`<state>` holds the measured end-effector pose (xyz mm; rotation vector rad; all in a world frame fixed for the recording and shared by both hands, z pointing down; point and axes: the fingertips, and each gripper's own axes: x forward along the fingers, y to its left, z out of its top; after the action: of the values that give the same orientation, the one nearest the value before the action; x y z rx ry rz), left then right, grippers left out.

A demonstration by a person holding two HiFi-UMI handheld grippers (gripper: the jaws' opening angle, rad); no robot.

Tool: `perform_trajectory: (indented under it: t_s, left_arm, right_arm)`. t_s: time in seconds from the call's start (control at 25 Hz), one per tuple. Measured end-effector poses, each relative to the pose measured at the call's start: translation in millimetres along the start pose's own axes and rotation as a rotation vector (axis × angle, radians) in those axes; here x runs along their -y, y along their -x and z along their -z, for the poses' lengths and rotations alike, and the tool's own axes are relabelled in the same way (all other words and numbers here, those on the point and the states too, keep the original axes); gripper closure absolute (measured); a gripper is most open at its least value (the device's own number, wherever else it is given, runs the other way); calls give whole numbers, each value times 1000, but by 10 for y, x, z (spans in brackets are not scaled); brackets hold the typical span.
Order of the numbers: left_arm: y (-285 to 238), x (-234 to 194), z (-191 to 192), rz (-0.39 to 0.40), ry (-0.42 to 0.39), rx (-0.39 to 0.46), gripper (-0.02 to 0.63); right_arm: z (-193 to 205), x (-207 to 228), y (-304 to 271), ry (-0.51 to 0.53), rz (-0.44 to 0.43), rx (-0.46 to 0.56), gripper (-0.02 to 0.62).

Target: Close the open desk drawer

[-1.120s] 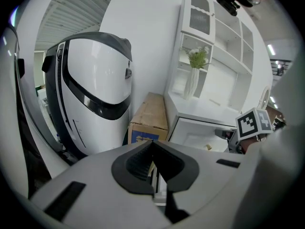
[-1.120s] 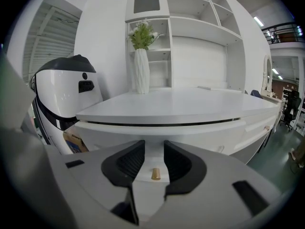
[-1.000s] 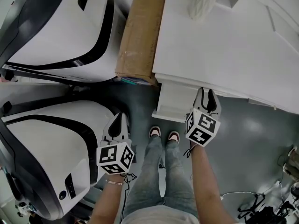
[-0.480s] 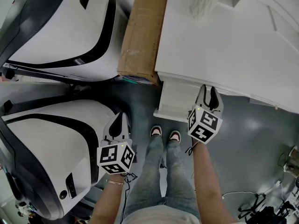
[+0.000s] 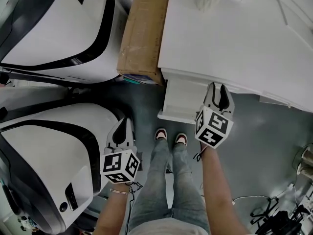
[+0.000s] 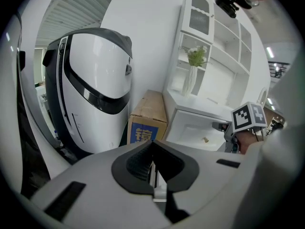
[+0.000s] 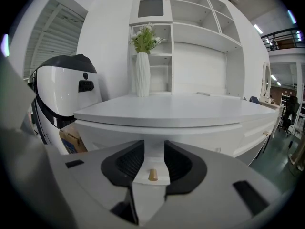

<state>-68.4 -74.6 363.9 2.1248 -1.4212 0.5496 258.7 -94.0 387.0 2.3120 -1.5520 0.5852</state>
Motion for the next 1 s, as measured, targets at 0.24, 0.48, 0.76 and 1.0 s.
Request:
perform_trajectory:
  t_s: [0.24,0.48,0.76,1.0]
  left_arm:
    - [-143,-2,311,18,4,-24,594]
    - [-288,-21,679,48,-12,-60,594]
    - [-502,-48,1051,79,-38,-92,594]
    - [-603,-35,1341,100,-57,-119,594]
  right_arm:
    - [224,33,82,1,-1,-3,456]
    - [750,56,220,1,14,-59,456]
    - [1491,114,429,-6,34,-141,456]
    - [1995,128,574,-10,38,-194,456]
